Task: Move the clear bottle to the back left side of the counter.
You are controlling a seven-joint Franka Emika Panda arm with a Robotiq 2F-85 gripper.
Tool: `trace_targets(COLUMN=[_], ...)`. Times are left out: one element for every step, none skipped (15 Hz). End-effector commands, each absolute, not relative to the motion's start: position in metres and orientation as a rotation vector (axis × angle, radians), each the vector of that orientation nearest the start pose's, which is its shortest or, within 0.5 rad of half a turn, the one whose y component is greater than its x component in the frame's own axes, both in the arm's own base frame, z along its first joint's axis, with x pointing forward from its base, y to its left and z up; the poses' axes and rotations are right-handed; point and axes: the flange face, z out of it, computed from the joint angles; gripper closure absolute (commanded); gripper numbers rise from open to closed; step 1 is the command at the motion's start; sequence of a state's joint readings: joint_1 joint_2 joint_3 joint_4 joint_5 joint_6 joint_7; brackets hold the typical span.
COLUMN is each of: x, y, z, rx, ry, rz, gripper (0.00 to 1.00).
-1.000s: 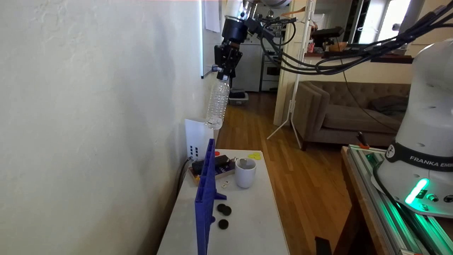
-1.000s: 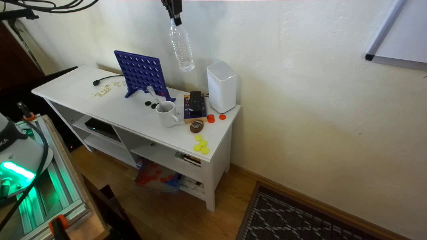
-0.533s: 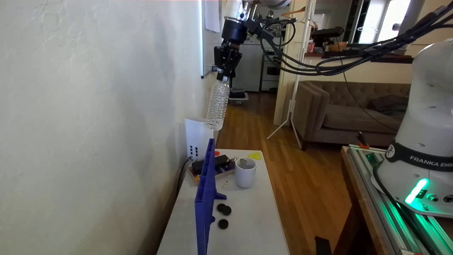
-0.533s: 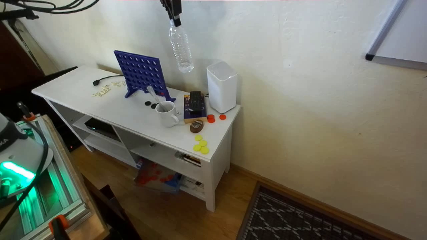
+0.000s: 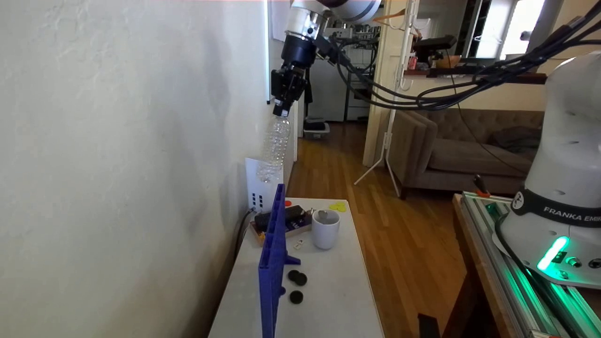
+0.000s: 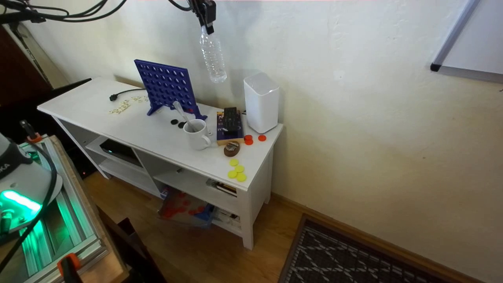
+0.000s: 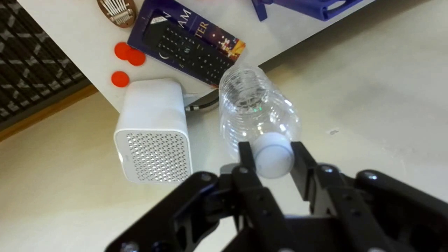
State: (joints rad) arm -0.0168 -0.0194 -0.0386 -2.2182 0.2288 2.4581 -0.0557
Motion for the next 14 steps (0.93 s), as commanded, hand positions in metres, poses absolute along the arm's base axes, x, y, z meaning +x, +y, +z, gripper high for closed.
trace_targets(x=[0.573,0.576,0.579,0.582,0.583,0.584,0.585,0.586,0.587,0.589,0.591,0.593,0.594,0.594], y=[0.004,0.016,0.025,0.034,0.043,0.050,0.056,0.061,0.066,0.071,0.076,0.082,0.088,0.096], z=[0.419,0.421,0.421,0.420,0.417,0.414,0.409,0.404,0.398,0.393,0.385,0.380,0.374,0.368], rx=[-2.914,-2.913,-2.913,-2.913,-2.911,-2.904,-2.914,-2.925,-2.934,-2.935,-2.940,-2.939,-2.941,-2.939], ry=[0.025,-0.048,-0.110,-0.161,-0.203,-0.239,-0.263,-0.274,-0.293,-0.300,-0.296,-0.305,-0.316,-0.328], rz=[-0.408,-0.396,-0.384,-0.374,-0.349,-0.322,-0.299,-0.279,-0.276,-0.279,-0.297,-0.289,-0.290,-0.284], gripper=[0.92,0.92,0.92,0.92,0.92,0.92,0.92,0.92,0.92,0.92,0.92,0.92,0.92,0.92])
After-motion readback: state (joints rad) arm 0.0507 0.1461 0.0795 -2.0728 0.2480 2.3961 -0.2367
